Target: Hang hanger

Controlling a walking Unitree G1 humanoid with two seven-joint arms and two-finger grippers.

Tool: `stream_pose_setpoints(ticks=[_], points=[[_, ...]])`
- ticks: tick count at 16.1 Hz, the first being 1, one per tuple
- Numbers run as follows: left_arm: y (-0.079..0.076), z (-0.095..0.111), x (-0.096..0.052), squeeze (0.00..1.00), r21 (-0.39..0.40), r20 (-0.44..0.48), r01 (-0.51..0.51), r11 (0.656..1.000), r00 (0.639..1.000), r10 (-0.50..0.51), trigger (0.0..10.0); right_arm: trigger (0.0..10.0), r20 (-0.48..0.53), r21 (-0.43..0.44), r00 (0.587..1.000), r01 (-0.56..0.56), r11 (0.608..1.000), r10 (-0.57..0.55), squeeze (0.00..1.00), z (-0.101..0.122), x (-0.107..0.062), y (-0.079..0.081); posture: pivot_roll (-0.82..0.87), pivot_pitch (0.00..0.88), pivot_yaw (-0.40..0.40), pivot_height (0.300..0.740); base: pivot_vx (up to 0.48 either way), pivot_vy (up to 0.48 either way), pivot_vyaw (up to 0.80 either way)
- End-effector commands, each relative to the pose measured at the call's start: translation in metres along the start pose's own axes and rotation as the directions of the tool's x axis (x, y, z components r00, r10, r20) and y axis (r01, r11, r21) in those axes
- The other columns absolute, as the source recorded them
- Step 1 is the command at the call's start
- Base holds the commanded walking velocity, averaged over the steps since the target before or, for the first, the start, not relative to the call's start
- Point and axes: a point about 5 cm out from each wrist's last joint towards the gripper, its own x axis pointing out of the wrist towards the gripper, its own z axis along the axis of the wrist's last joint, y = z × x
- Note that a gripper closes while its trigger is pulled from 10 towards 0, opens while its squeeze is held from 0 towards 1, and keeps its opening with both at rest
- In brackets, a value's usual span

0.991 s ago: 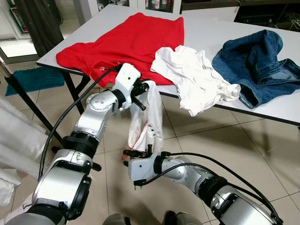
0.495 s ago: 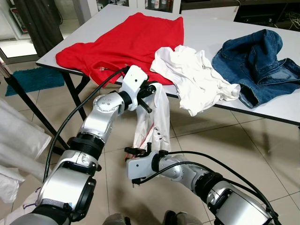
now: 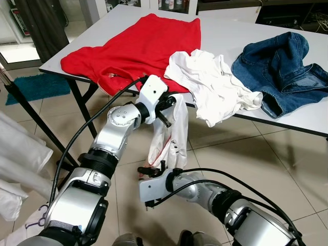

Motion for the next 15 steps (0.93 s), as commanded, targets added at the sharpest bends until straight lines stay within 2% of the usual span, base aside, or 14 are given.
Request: stream_pose_setpoints(ticks=[1,5,11,15], points=[[-0.004,0.004,0.002,0.00,0.024,0.009,0.023,0.999,1.000,-0.023,10.0,10.0,-0.012,-0.019,1.000,-0.011,1.000,0.011,0.00,0.000,0.002,-0.003,0.08,0.061,0.017,0.740,0.000,0.000,0.00],[-0.012,0.003,0.004,0.00,0.023,0.010,0.045,0.999,0.999,-0.045,10.0,10.0,-0.048,-0.064,0.999,-0.011,0.998,0.008,0.00,0.000,0.004,-0.005,0.08,0.061,0.015,0.740,0.000,0.000,0.00],[-0.017,0.000,0.003,0.00,0.024,-0.001,0.056,0.998,0.998,-0.056,10.0,10.0,-0.132,-0.126,0.988,-0.091,0.988,0.074,0.00,-0.011,0.001,-0.002,0.08,0.060,0.011,0.740,0.000,0.000,0.00],[-0.017,-0.001,0.003,0.00,0.026,-0.007,0.057,0.998,0.998,-0.057,10.0,10.0,-0.101,-0.090,0.990,-0.111,0.990,0.101,0.02,-0.008,0.000,-0.010,0.08,0.059,0.011,0.740,0.000,0.000,0.00]])
